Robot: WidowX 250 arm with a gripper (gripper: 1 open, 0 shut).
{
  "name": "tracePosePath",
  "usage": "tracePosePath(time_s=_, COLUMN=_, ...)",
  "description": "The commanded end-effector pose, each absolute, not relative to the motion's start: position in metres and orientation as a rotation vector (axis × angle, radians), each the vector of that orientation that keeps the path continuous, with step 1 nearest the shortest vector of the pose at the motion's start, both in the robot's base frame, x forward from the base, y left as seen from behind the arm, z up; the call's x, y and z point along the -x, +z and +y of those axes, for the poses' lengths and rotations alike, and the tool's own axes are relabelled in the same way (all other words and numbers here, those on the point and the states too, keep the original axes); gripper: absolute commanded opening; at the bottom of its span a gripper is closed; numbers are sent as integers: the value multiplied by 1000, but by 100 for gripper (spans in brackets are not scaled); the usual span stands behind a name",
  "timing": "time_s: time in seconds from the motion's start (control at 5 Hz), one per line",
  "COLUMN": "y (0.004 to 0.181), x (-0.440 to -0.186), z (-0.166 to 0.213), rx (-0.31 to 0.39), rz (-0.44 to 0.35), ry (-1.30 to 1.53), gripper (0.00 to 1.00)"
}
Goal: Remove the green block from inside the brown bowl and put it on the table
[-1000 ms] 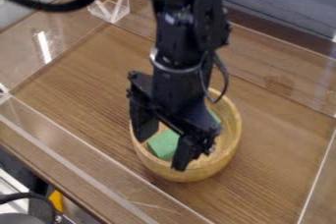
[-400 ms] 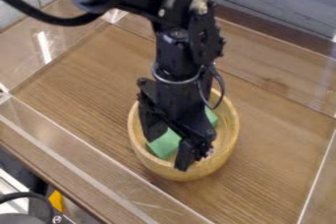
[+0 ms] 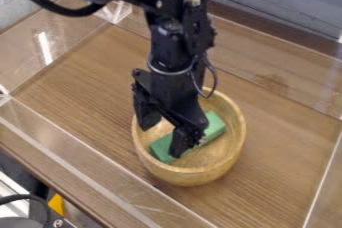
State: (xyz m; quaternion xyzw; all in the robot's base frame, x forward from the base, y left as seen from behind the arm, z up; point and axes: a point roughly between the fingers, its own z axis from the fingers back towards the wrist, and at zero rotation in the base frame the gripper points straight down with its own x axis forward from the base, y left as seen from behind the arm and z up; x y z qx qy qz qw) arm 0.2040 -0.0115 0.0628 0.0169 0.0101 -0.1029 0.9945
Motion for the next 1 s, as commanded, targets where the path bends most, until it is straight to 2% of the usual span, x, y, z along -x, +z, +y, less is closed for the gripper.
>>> tracePosePath(time_s=0.0, y=76, x=-216, z=-8, rx=-35, rz=-25, ry=-218, gripper=100)
tracePosePath(time_s=0.8, y=65, x=-224, z=-35, rx=-20, rz=-47, ry=-216, gripper=100)
